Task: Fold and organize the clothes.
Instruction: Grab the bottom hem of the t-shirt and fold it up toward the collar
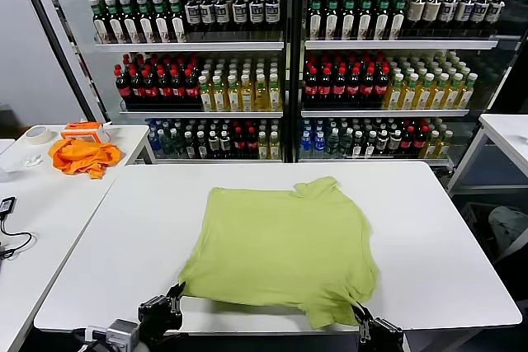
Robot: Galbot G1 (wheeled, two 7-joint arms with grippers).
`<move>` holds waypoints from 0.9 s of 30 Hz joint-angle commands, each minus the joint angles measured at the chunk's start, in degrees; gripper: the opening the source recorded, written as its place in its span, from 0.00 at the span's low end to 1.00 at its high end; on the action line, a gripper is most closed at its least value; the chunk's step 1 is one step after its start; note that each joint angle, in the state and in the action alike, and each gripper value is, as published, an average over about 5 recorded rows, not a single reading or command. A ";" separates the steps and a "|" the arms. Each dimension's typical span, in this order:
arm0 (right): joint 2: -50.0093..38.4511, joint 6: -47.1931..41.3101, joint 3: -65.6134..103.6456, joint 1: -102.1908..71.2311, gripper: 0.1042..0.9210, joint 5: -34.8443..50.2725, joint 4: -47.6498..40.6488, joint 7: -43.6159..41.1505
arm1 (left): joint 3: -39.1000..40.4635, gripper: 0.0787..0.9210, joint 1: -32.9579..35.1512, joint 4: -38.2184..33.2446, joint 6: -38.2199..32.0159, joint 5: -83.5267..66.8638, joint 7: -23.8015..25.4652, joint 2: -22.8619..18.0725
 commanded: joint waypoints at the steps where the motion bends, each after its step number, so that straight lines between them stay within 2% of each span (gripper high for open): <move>1: -0.47 -4.25 0.25 10.65 0.00 4.74 -1.23 0.94 | -0.16 0.01 -9.31 4.70 -5.08 -3.11 4.72 1.19; 11: 1.07 -8.20 -4.50 23.21 0.00 8.51 -10.62 2.09 | 7.64 0.01 -24.39 18.27 -6.61 -4.39 6.83 -0.46; 20: 2.76 -9.28 -7.15 27.57 0.00 9.17 -15.61 2.77 | 10.89 0.01 -31.32 25.76 -6.79 -4.75 7.41 -1.72; 27: 3.27 -9.66 -7.53 29.48 0.00 10.02 -18.01 2.92 | 12.55 0.01 -34.04 30.54 -6.40 -4.60 7.42 -3.35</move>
